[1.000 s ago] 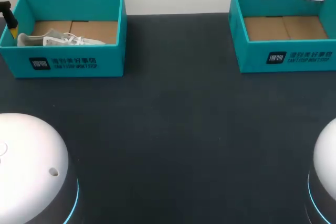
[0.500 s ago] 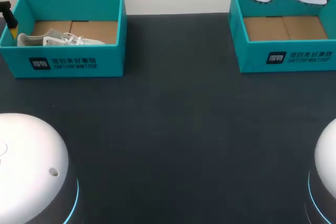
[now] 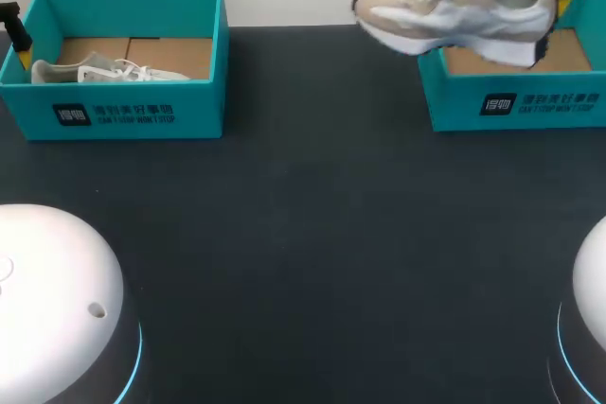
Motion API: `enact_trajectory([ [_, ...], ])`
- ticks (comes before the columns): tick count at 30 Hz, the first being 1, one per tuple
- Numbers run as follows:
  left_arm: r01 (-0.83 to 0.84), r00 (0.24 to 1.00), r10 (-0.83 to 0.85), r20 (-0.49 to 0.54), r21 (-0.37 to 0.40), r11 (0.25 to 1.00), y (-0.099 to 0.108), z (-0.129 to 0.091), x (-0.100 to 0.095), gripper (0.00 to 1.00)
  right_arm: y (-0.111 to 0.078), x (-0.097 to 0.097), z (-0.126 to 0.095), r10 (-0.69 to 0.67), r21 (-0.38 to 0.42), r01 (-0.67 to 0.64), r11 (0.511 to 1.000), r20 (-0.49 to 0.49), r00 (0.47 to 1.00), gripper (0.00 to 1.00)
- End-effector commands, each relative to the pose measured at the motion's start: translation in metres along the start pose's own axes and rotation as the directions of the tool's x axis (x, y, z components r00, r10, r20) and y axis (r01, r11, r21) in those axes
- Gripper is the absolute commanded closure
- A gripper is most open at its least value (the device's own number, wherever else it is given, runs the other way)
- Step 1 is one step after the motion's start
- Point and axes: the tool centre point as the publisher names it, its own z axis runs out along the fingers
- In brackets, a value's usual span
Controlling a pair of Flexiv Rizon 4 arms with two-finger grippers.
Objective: Take the shoe out of the shoebox, open the shoe tongue, remove and reinsert the insole, then place the shoe into the shoebox
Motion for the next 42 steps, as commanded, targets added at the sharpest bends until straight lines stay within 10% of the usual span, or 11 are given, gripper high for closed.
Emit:
enact_trajectory([
  [1,0.000,1.000,0.000,-0.001,-0.003,1.000,-0.001,0.000,0.000,0.00,-0.048,0.020,-0.007,0.024,-0.368,-0.019,0.930,0.007,1.000,1.00],
  [13,0.000,1.000,0.000,-0.001,-0.003,1.000,-0.001,0.000,0.000,0.00,-0.129,0.076,-0.020,0.076,-0.349,-0.057,0.935,0.041,0.996,1.00],
  [34,0.000,1.000,0.000,-0.001,-0.003,1.000,-0.001,0.000,0.000,0.00,-0.129,0.076,-0.020,0.076,-0.349,-0.057,0.935,0.041,0.996,1.00],
  [42,0.000,1.000,0.000,-0.001,-0.003,1.000,-0.001,0.000,0.000,0.00,-0.190,0.112,0.009,0.083,-0.323,-0.074,0.943,0.012,0.997,1.00],
])
